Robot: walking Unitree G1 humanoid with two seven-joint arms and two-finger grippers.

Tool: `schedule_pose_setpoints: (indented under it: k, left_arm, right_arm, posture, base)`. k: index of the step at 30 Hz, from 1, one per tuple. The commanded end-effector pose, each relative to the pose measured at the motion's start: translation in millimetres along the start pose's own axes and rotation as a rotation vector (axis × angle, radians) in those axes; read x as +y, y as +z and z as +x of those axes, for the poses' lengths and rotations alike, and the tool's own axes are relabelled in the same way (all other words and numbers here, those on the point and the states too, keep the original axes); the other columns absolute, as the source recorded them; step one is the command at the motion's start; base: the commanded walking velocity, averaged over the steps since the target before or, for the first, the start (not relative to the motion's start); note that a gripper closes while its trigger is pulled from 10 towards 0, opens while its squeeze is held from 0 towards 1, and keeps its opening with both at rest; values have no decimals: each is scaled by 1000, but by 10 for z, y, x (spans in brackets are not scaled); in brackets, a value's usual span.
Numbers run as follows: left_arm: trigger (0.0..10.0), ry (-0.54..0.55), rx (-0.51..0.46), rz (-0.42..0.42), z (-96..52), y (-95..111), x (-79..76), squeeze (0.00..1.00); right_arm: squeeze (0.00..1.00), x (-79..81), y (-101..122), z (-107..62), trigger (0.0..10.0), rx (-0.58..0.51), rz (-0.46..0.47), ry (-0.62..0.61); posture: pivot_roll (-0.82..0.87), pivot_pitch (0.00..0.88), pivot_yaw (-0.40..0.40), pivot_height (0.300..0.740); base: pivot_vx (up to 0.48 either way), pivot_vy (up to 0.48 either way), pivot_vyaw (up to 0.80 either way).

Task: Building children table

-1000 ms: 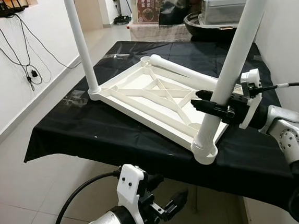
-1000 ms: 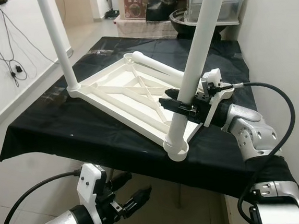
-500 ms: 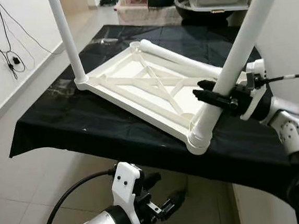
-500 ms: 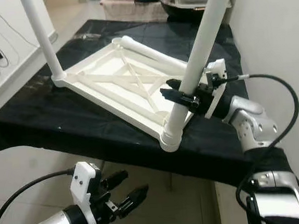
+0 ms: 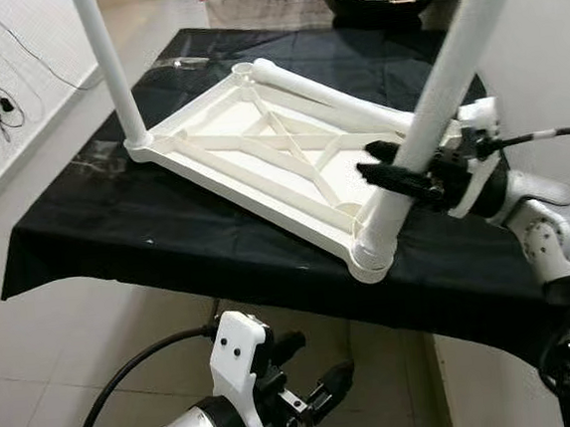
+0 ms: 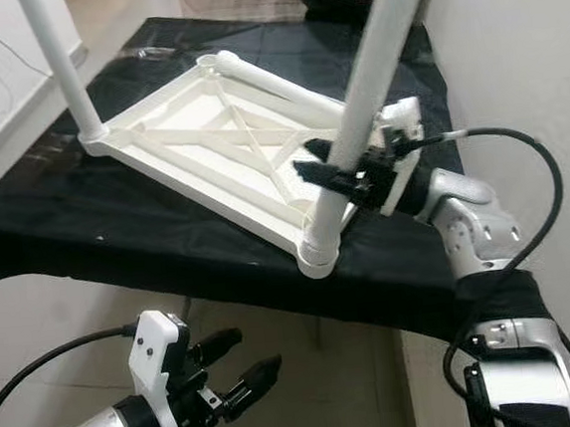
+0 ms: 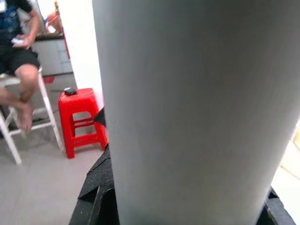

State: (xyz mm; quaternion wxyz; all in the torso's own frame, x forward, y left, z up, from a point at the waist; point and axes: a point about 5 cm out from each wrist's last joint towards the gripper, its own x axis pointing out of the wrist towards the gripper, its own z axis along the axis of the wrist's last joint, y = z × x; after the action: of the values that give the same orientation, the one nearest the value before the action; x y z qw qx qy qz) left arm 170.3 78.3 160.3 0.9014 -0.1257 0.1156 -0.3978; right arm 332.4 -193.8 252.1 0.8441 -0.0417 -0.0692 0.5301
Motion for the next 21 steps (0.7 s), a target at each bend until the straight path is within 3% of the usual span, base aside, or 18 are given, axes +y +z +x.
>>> schedule_pose_setpoints:
  k: [1, 14, 15, 18, 21]
  left_arm:
    - [10000, 12, 20, -7, 2, -27, 20, 0]
    - [10000, 17, 10, -2, 51, -12, 23, 0]
    - [10000, 19, 7, -1, 56, -6, 25, 0]
    - [10000, 19, 7, -1, 56, -6, 25, 0]
    - [10000, 21, 6, -1, 63, -4, 25, 0]
  right_arm:
    - [0, 107, -364, 92, 10000, 136, 81, 57]
    - [0, 48, -458, 301, 10000, 188, 82, 75]
    - [0, 14, -492, 357, 10000, 211, 79, 19]
    - [0, 14, -492, 357, 10000, 211, 79, 19]
    - [0, -55, -537, 371, 10000, 238, 87, -112]
  posture:
    - [209, 179, -33, 740]
    - [206, 166, -53, 740]
    - [203, 167, -51, 740]
    - [203, 167, -51, 740]
    - [202, 165, -51, 740]
  base:
    - [0, 0, 0]
    - [0, 0, 0]
    - [0, 0, 0]
    - [0, 0, 0]
    - [0, 0, 0]
